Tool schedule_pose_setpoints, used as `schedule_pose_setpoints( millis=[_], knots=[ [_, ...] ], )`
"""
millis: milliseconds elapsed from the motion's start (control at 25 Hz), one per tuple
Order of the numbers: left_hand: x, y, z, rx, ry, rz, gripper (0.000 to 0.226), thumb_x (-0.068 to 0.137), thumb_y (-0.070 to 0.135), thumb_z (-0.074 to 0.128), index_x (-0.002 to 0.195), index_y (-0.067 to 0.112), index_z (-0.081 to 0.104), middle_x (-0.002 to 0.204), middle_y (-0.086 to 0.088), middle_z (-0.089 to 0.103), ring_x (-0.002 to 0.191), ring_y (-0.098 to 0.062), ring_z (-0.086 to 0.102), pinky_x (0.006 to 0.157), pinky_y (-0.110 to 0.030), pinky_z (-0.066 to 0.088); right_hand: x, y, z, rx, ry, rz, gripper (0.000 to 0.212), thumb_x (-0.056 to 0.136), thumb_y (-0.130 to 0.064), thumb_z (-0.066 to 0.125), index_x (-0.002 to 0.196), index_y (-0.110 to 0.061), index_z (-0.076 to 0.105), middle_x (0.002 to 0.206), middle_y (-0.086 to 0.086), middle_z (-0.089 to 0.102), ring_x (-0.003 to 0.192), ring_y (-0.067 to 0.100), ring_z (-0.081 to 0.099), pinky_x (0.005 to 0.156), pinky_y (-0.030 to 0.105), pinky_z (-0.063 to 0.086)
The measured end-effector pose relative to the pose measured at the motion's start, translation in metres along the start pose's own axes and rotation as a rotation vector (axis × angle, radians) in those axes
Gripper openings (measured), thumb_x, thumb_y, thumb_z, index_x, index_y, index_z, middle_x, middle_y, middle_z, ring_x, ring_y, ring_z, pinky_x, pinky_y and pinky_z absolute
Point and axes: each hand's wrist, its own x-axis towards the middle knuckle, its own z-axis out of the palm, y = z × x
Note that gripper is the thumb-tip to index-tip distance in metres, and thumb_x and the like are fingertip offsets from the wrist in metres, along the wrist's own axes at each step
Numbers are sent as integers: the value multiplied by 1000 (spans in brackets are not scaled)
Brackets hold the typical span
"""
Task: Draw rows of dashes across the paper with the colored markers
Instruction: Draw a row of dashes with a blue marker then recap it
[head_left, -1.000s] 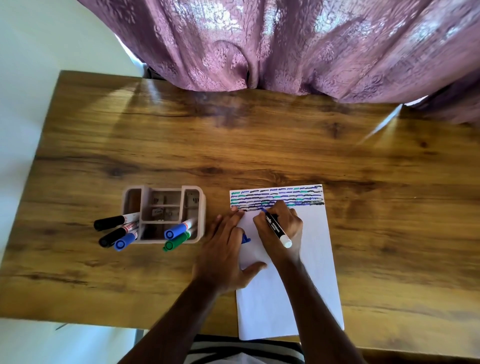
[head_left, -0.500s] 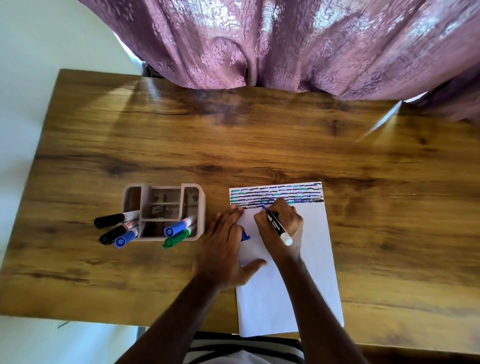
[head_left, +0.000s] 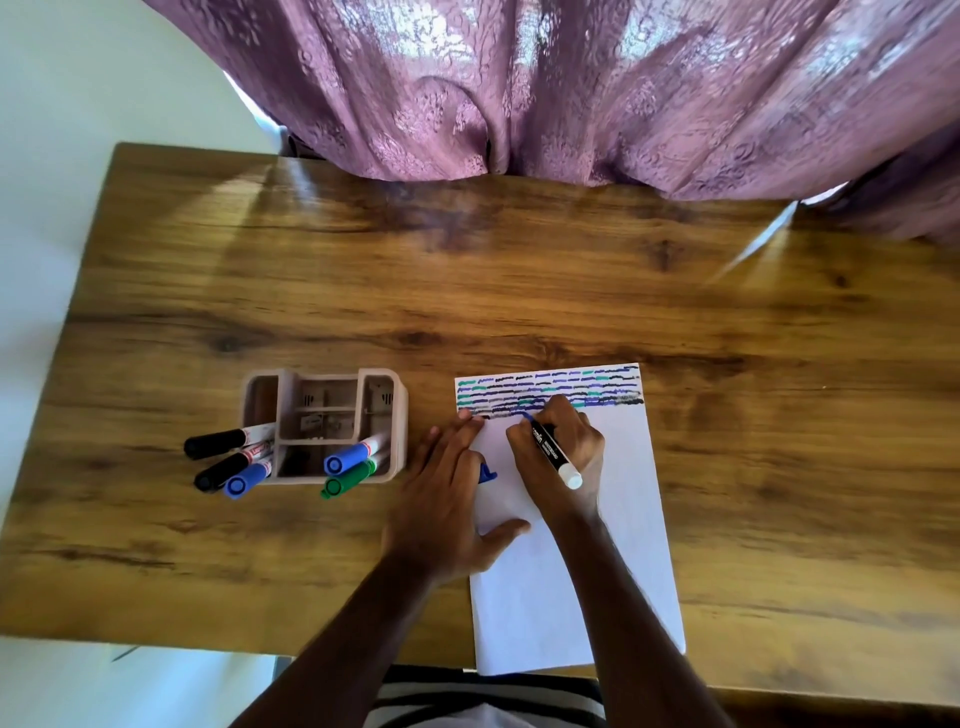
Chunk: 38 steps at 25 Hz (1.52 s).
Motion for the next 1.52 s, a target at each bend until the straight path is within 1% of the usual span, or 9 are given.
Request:
schedule_pose_setpoints(
  millis=[160,280,440,560,720,840,1000,1320,1520],
  knots=[
    [1,-1,1,22,13,7,92,73,74,64,135,8,49,154,-10,45,148,-27,34,121,-49,30,1,-4,-1,5,-6,-3,19,80,-19,72,89,-6,61,90,7,76,73,7,64,64,4,44],
    [0,-1,-1,3,22,32,83,74,72,66,125,8,54,154,-11,45,149,-27,32,121,-50,28,7,-11,-8,104,35,156,20,81,-11,75,86,-15,56,80,-10,68,68,-7,63,58,5,48],
    [-2,-1,-4,-122,35,49,52,90,59,52,111,12,56,156,-11,41,152,-24,26,122,-50,26,17,-13,-27,538,-63,273,18,87,2,73,91,0,55,77,-11,66,70,5,64,61,22,53],
    [-5,1,-18,-307,64,59,40,100,38,36,120,9,56,154,-10,44,150,-19,29,121,-45,27,19,-33,-51,621,-155,156,10,84,8,75,89,6,66,78,-1,69,70,16,66,62,27,50],
    [-22,20,-55,-608,50,-38,27,104,31,36,121,20,55,112,8,61,103,-7,60,89,-28,48,3,-69,-82,801,-365,27,11,82,14,58,86,10,67,86,17,71,79,32,70,62,34,50],
    [-36,31,-79,-767,98,-86,20,103,26,48,119,24,60,100,18,63,84,-9,64,77,-19,49,-9,-87,-97,952,-385,137,11,80,8,55,82,7,66,71,18,69,58,29,63,49,28,41],
    [-44,39,-107,-1137,148,-261,23,91,26,68,113,32,65,101,-3,72,77,-26,72,75,-33,61,-17,-100,-100,958,-350,238,24,70,7,51,66,-7,70,60,7,59,52,20,55,50,26,40],
    [-52,36,-129,-1083,140,-211,17,91,14,63,107,20,65,96,9,70,83,-23,70,71,-20,56,-15,-116,-94,933,-445,119,9,69,-12,64,68,-16,71,65,12,57,55,21,57,52,28,45],
    [-52,37,-136,-1059,118,-164,16,91,18,64,107,19,66,95,8,70,75,-17,69,70,-24,57,-17,-123,-91,878,-516,100,11,72,-16,65,71,-22,74,66,4,63,57,19,60,55,28,48]
  ],
)
